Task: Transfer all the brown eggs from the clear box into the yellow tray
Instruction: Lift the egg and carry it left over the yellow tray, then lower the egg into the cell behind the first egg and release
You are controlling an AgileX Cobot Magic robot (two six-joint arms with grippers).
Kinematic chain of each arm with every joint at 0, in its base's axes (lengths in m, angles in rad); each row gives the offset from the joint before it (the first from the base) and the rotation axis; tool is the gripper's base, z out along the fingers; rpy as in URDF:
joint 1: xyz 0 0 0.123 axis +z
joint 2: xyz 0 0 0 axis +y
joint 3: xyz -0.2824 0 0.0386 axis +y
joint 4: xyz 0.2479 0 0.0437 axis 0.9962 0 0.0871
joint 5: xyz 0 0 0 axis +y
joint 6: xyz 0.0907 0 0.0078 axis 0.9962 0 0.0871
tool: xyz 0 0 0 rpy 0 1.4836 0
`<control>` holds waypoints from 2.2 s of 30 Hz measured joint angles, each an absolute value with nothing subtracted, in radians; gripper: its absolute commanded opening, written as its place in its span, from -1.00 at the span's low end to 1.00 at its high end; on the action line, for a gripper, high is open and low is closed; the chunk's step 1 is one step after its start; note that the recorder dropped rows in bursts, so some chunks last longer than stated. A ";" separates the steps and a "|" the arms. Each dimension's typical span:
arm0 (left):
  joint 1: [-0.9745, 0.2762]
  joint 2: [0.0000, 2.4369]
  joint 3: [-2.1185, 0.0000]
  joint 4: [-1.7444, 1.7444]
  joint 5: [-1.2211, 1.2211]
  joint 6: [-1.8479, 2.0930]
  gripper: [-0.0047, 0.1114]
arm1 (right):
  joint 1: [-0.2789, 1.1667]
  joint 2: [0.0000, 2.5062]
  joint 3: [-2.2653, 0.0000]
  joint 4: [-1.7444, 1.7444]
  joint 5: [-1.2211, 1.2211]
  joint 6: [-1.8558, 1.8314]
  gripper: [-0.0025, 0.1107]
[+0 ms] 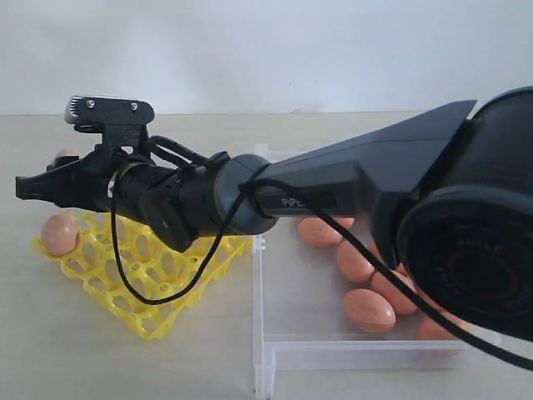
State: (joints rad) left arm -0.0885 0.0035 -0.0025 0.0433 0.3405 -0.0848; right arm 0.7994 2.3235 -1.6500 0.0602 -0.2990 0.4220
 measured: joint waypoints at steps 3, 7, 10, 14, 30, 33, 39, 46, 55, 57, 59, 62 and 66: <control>-0.089 0.003 -0.003 0.043 0.340 -0.085 -0.85 | 0.799 2.336 -1.651 0.077 -0.297 0.349 -0.96; -0.089 0.003 -0.003 0.043 0.340 -0.085 -0.85 | 0.799 2.388 -1.651 0.083 -0.297 0.295 -0.96; -0.089 0.003 -0.003 0.043 0.340 -0.085 -0.85 | 0.799 2.392 -1.651 0.085 -0.327 0.269 -0.96; -0.089 0.003 -0.003 0.043 0.340 -0.085 -0.85 | 0.799 2.392 -1.651 0.085 -0.335 0.181 -0.96; -0.089 0.003 -0.003 0.043 0.340 -0.085 -0.85 | 0.799 2.392 -1.651 0.085 -0.299 0.029 -0.96; -0.089 0.003 -0.003 0.043 0.340 -0.085 -0.85 | 0.799 2.392 -1.651 0.085 -0.299 0.026 -0.96; -0.089 0.003 -0.003 0.043 0.340 -0.085 -0.85 | 0.792 2.394 -1.651 0.091 -0.299 0.026 -0.84; -0.089 0.003 -0.003 0.043 0.340 -0.085 -0.85 | 0.774 2.408 -1.651 0.108 -0.304 0.028 -0.45; -0.089 0.003 -0.003 0.043 0.340 -0.085 -0.85 | 0.774 2.412 -1.651 0.112 -0.304 0.028 -0.30; -0.089 0.003 -0.003 0.043 0.340 -0.085 -0.85 | 0.774 2.412 -1.651 0.112 -0.304 0.028 -0.17; -0.089 0.003 -0.003 0.043 0.340 -0.085 -0.85 | 0.774 2.412 -1.651 0.112 -0.304 0.028 -0.12; -0.089 0.003 -0.003 0.043 0.340 -0.085 -0.85 | 0.774 2.412 -1.651 0.112 -0.302 0.028 -0.12; -0.089 0.003 -0.003 0.043 0.340 -0.085 -0.85 | 0.774 2.412 -1.651 0.112 -0.311 0.028 -0.12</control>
